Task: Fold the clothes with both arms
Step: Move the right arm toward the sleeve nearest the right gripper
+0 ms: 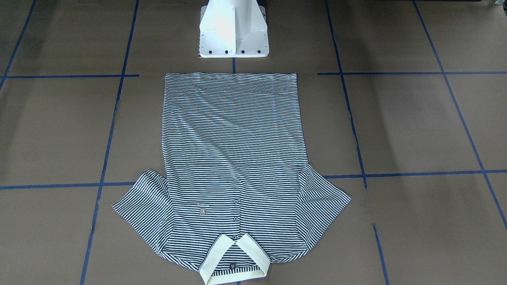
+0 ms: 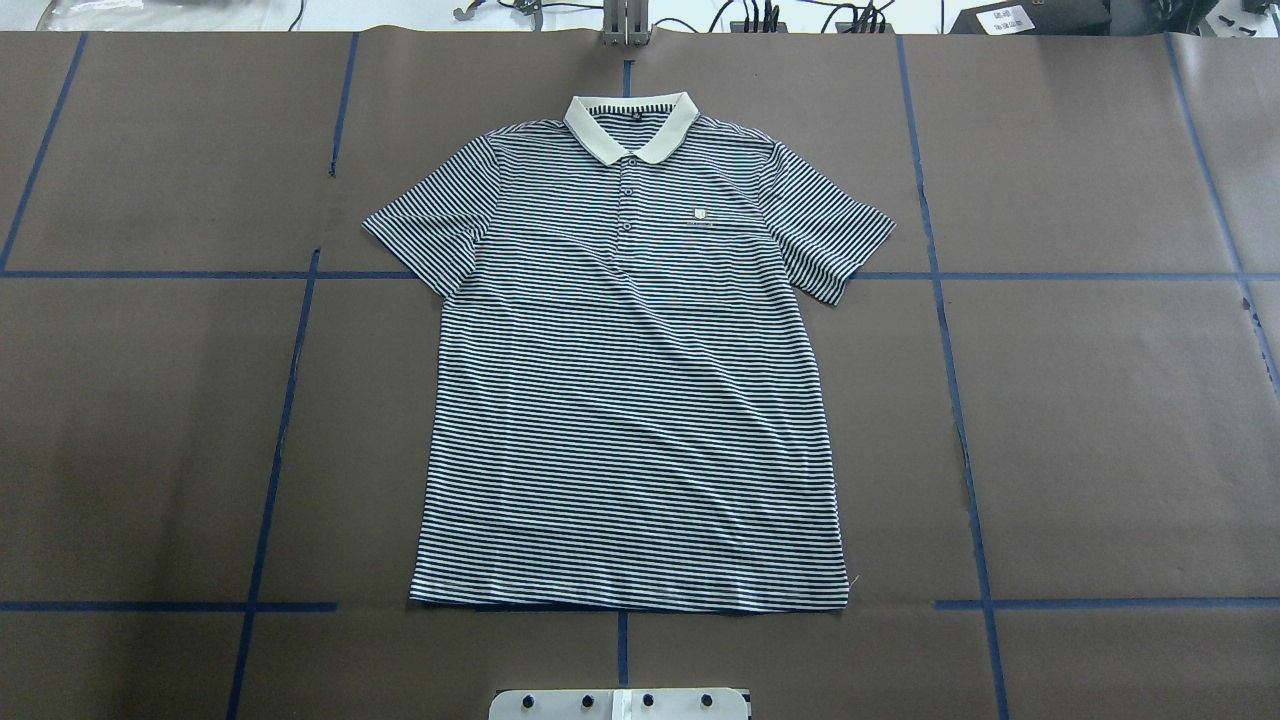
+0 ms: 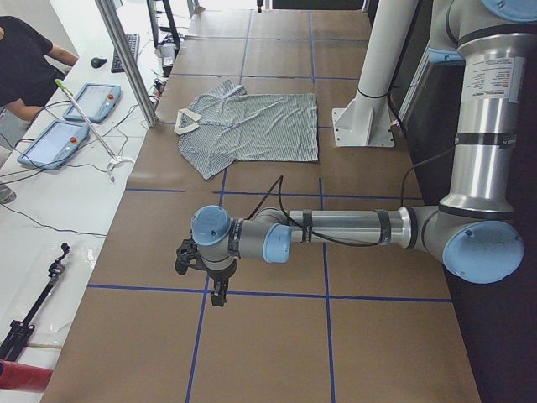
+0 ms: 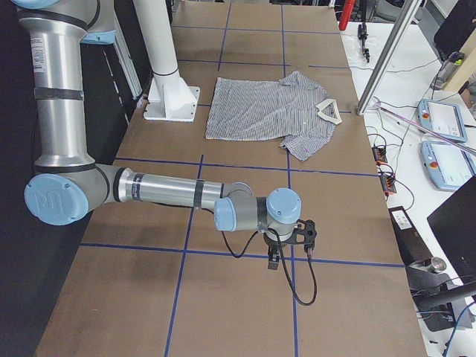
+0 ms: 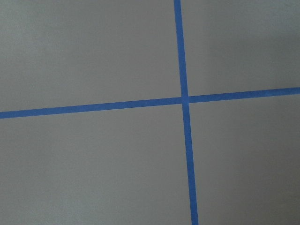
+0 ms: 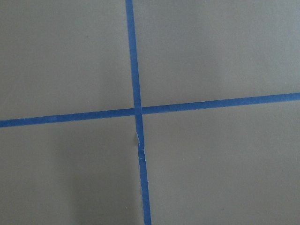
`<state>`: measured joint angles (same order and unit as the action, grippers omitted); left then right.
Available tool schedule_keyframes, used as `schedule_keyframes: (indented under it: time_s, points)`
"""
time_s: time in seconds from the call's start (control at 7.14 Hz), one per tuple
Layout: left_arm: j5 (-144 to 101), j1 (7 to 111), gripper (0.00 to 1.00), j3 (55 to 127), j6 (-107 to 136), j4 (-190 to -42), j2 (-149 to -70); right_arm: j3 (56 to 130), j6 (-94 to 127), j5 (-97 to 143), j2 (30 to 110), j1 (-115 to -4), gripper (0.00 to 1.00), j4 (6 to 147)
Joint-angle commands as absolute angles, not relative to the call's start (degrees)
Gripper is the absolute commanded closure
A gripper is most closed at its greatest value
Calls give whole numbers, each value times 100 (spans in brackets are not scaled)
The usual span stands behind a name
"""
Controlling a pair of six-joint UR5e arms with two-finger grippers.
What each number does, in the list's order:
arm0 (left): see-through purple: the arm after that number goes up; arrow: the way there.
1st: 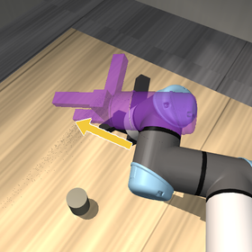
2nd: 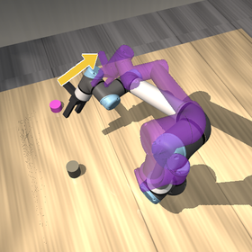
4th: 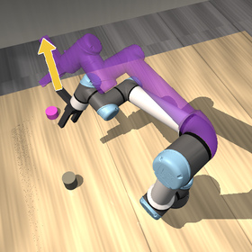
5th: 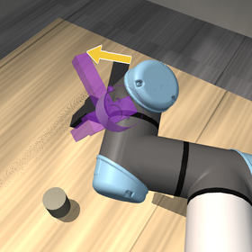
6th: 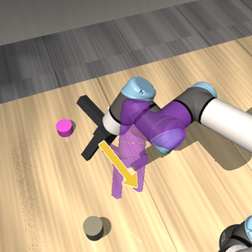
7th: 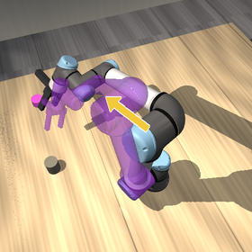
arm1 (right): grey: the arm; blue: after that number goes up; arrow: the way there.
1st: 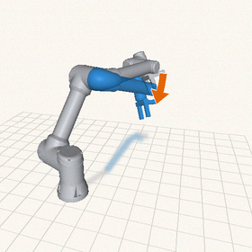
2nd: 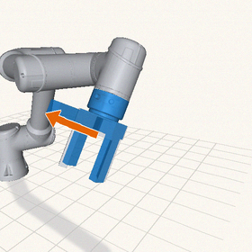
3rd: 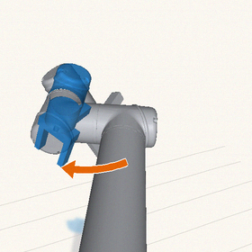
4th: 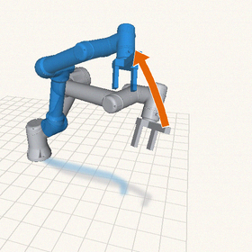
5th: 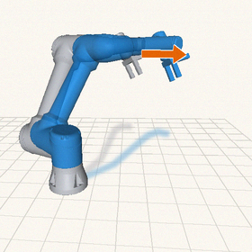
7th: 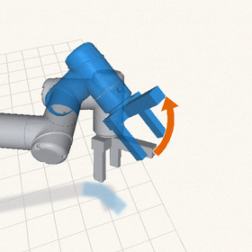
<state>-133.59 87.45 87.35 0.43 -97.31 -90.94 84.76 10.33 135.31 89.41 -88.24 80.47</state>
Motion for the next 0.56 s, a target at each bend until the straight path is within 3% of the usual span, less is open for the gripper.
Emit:
schedule_keyframes:
  time_s: [0.0,0.42]
  points:
    - [-13359,8745,0,8806,44,-9738,-9114,8525,1054,13518,8860,-8807,0,8051]
    - [-13316,8379,0,9194,105,-10436,-9490,8534,1107,13658,8229,-8362,0,8042]
